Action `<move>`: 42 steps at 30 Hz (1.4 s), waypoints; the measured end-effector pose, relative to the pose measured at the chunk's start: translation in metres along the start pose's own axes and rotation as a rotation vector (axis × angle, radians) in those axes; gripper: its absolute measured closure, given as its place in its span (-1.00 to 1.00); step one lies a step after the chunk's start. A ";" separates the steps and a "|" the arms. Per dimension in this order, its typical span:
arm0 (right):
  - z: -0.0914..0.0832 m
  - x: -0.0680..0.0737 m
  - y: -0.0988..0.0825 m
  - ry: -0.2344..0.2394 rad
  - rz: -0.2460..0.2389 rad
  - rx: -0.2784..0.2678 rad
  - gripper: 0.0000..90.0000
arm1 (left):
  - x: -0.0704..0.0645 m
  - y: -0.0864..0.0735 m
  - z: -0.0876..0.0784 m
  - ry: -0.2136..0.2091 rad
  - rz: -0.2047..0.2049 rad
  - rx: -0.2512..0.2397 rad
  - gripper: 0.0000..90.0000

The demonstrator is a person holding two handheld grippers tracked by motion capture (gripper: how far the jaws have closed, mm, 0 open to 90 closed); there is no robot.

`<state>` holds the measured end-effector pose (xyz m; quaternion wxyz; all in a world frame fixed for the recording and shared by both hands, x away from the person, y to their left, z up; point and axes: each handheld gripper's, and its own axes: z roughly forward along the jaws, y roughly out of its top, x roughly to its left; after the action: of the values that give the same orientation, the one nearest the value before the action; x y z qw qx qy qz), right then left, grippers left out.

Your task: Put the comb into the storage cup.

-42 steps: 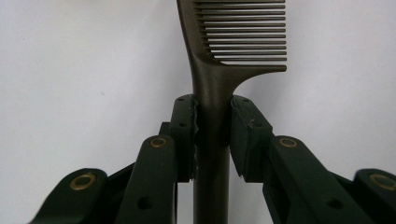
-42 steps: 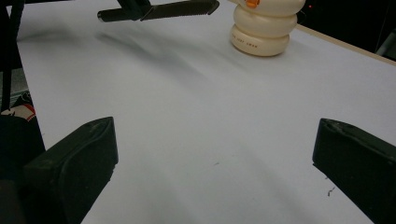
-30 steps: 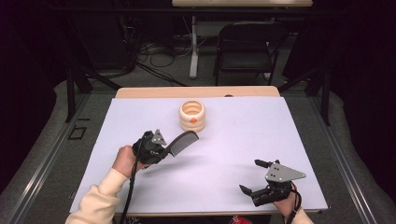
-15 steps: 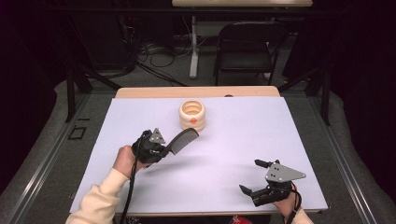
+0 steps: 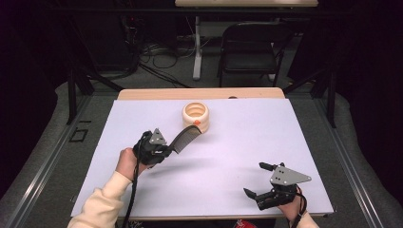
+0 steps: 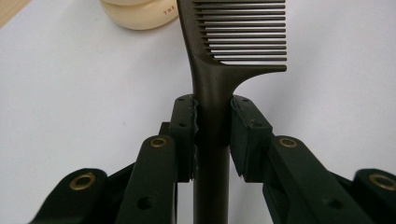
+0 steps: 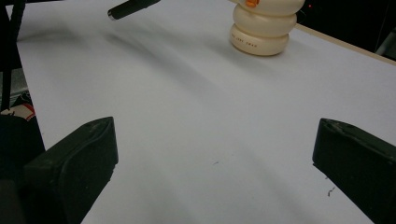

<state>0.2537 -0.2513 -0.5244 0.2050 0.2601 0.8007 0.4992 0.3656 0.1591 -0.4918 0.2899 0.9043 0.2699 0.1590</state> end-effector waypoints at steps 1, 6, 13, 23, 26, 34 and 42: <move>0.000 0.000 0.000 0.000 0.000 0.000 -1.00 | 0.000 0.000 0.000 0.001 0.000 -0.002 0.61; 0.000 0.000 0.000 0.001 0.001 -0.001 -1.00 | 0.001 -0.001 -0.001 0.013 -0.005 -0.022 0.61; 0.000 0.000 0.000 -0.002 0.000 0.000 -1.00 | 0.003 -0.002 -0.002 0.027 -0.018 -0.042 0.61; 0.000 0.000 0.000 0.003 0.005 -0.002 -1.00 | 0.006 -0.002 -0.002 0.047 -0.031 -0.064 0.61; 0.001 -0.001 0.000 0.003 0.007 0.000 -1.00 | 0.008 -0.003 -0.002 0.049 -0.038 -0.073 0.61; 0.001 0.000 0.000 0.002 0.005 0.003 -1.00 | 0.010 -0.003 -0.003 0.071 -0.054 -0.109 0.61; 0.002 -0.001 -0.001 0.003 0.010 0.006 -1.00 | 0.013 -0.002 0.001 0.077 -0.068 -0.116 0.61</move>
<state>0.2550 -0.2509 -0.5259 0.2008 0.2639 0.8011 0.4983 0.3761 0.1677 -0.4916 0.3366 0.8694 0.3020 0.1993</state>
